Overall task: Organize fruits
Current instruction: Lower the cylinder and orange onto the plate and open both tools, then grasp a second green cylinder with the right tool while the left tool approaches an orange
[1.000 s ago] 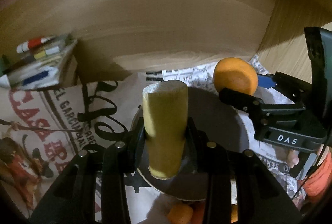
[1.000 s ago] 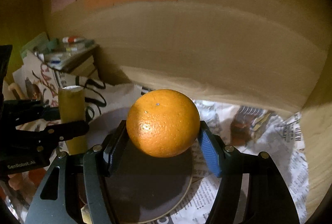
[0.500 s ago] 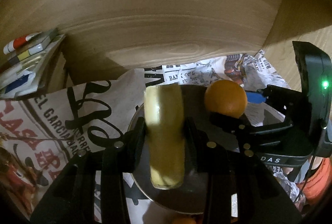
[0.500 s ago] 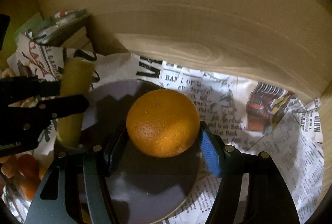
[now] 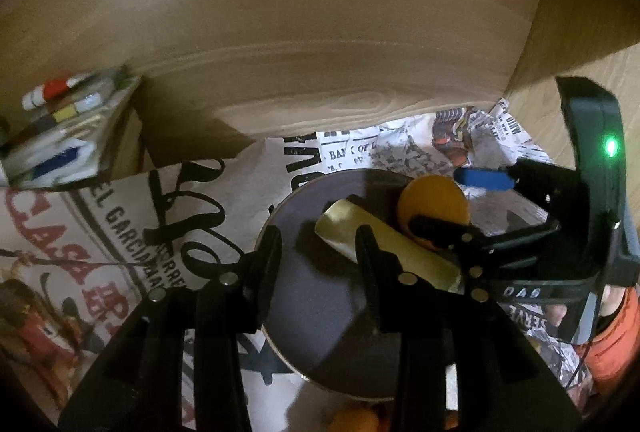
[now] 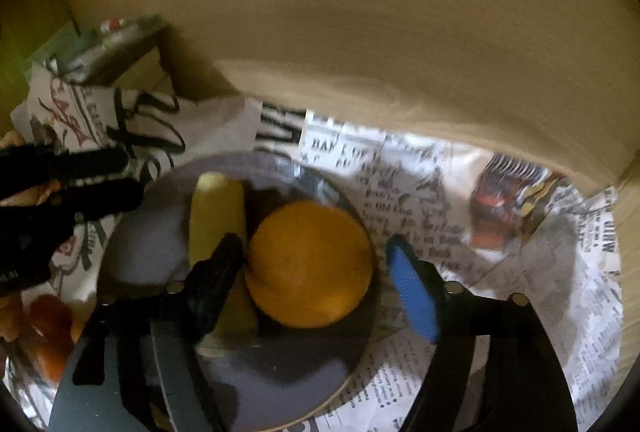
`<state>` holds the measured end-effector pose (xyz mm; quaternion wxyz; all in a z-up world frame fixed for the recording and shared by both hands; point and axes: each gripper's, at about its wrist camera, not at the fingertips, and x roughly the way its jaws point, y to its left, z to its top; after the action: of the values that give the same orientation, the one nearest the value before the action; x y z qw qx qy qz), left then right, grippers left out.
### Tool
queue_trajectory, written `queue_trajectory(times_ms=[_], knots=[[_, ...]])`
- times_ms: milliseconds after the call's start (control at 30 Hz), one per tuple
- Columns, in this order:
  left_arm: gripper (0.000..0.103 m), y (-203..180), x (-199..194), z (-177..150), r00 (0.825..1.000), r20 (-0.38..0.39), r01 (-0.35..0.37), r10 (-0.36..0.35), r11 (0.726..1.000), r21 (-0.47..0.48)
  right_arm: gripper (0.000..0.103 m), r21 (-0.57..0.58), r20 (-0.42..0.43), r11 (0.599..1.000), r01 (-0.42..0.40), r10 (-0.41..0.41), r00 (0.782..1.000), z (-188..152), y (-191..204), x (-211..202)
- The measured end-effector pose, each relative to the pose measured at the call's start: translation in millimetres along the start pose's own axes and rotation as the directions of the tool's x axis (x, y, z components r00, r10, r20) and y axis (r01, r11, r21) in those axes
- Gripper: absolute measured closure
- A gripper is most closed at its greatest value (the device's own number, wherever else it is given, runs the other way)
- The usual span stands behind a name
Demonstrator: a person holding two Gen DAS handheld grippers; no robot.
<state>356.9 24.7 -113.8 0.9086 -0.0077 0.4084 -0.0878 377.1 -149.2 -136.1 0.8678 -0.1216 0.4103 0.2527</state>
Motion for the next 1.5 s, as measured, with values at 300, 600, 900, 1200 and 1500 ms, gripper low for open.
queue_trajectory(times_ms=[300,600,900,1200,1500], knots=[[0.061,-7.3,-54.7,-10.5,0.994,0.102,-0.043,0.040,0.999,0.020,0.026,-0.026,0.132,1.000,0.009,-0.006,0.991,1.8,12.4,-64.4],[0.038,-9.3,-100.5,-32.4,0.983,0.176,-0.052,0.049,0.999,0.011,0.021,-0.072,0.200,0.997,-0.020,0.034,0.979,-16.8,40.0,-114.8],[0.025,-6.5,-118.1,-64.5,0.985,0.160,-0.064,0.064,0.998,-0.010,0.021,-0.104,0.123,0.993,-0.053,0.066,0.990,-40.4,68.2,-102.3],[0.019,-1.2,-111.4,-97.0,0.990,0.117,-0.081,0.080,0.997,0.001,0.027,-0.059,-0.035,0.994,-0.096,0.094,0.995,-58.1,67.3,-58.7],[0.019,-2.0,-104.9,-107.1,0.993,0.100,-0.065,0.065,0.998,0.000,0.056,-0.068,-0.058,0.987,-0.145,0.141,0.988,-57.2,72.2,-54.6]])
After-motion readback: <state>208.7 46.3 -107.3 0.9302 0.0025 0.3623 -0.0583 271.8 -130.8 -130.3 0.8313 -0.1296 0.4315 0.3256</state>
